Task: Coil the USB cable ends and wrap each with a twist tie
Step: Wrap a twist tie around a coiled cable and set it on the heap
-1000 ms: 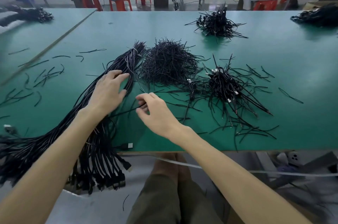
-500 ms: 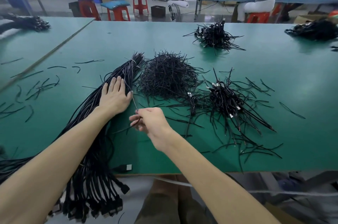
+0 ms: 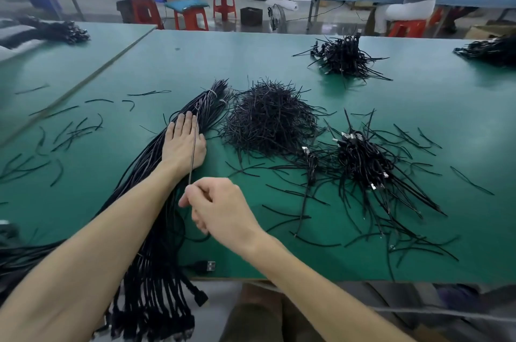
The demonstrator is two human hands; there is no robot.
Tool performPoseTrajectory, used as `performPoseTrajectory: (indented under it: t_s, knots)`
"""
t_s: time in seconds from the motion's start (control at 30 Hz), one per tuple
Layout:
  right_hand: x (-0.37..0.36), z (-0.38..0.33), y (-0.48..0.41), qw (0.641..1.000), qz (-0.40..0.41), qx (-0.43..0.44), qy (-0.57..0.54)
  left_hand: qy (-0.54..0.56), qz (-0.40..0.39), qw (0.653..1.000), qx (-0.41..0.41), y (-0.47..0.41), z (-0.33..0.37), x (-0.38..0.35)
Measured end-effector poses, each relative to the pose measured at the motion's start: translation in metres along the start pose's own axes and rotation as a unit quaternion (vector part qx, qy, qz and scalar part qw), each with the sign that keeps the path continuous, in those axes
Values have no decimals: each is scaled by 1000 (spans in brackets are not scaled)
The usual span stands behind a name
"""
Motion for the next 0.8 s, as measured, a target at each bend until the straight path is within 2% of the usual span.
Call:
performPoseTrajectory:
  t_s: [0.13,0.2,0.33,0.43,0.57,0.67,0.8]
  knots:
    - [-9,-2,33,996,-76,49,-20,5,14,1000,7,1,2,0]
    - [-12,-2,44,995,-77,59,-36,10,19,1000,9,2,3,2]
    - [21,1,31,993,55,42,-98,8,26,1000,-2,3,6,3]
    - [54,-8,23,981,134,43,-131,25,3,1000,8,3,4,2]
    - [125,-21,19,930,284,58,-226,14,-16,1000,-1,2,0,1]
    - [161,-19,19,936,302,22,-181,16,-15,1000,-6,3,3,3]
    - [156,3,23,959,246,-62,-130,45,9,999,-12,15,10,11]
Point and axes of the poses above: each hand's wrist, its own y-axis away from the middle knuckle, its own x-axis out of the back of the hand, z = x × y, the point moved 3 cm from there along -y, towards the middle knuckle, and after that the axes turned 2 degrees about x, right-handed, at the moved point
